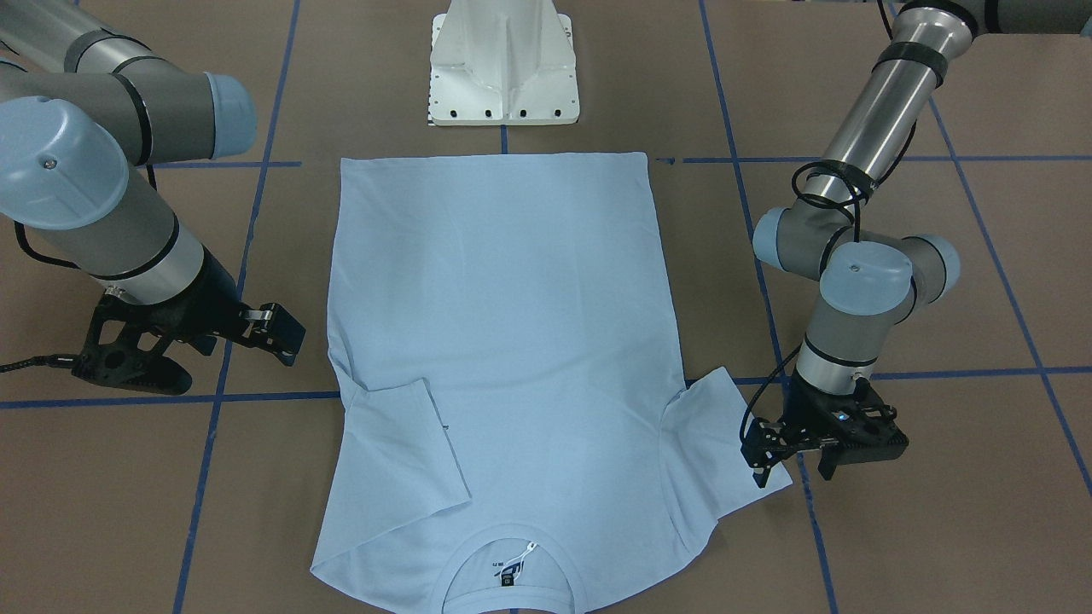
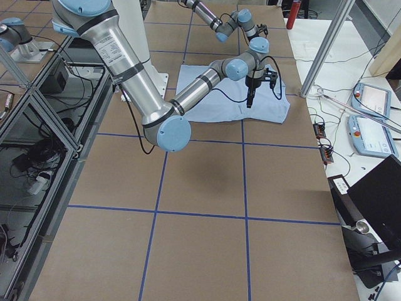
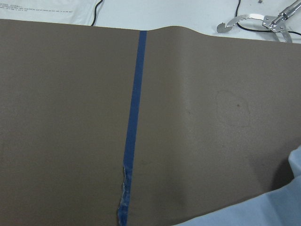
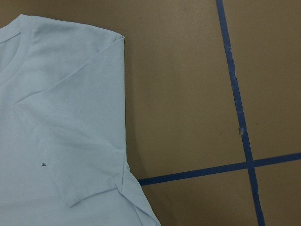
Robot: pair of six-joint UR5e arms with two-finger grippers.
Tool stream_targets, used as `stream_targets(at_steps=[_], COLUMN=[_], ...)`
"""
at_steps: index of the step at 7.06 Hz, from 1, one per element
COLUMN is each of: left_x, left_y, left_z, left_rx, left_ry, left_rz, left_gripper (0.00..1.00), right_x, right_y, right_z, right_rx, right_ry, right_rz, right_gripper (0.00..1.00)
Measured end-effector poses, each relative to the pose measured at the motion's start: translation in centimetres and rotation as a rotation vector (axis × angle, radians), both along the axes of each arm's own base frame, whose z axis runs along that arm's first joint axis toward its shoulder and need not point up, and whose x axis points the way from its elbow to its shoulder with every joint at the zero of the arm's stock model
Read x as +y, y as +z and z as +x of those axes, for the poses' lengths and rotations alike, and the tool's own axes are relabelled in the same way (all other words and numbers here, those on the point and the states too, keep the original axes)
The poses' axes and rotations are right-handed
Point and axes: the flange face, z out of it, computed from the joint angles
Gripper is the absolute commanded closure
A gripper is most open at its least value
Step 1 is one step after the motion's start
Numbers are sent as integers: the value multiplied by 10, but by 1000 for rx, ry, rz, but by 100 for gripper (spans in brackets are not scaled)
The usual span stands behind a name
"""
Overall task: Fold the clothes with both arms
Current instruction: 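Release the sleeve and raise the right gripper while the left arm approaches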
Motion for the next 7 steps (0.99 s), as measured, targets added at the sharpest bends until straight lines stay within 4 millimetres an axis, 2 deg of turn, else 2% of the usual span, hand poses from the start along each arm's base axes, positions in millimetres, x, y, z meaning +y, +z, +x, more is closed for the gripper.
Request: stream_targets(at_steps=[2,5,7], left_x=[8,11,11], left_y=[3,11,13], left_z=[14,15,14], left_rx=[-1,-12,-18], left_ry=[18,21,18], left_rz=[0,-7,-7], left_gripper=[15,30,44], right_x=[0,-1,-1], right_y=[1,1,3], right_z=[-1,-2,-3], right_rx=[2,3,6], right_ry=[-1,-1,-2], right_rz=[0,1,-3], right_gripper=[0,0,0])
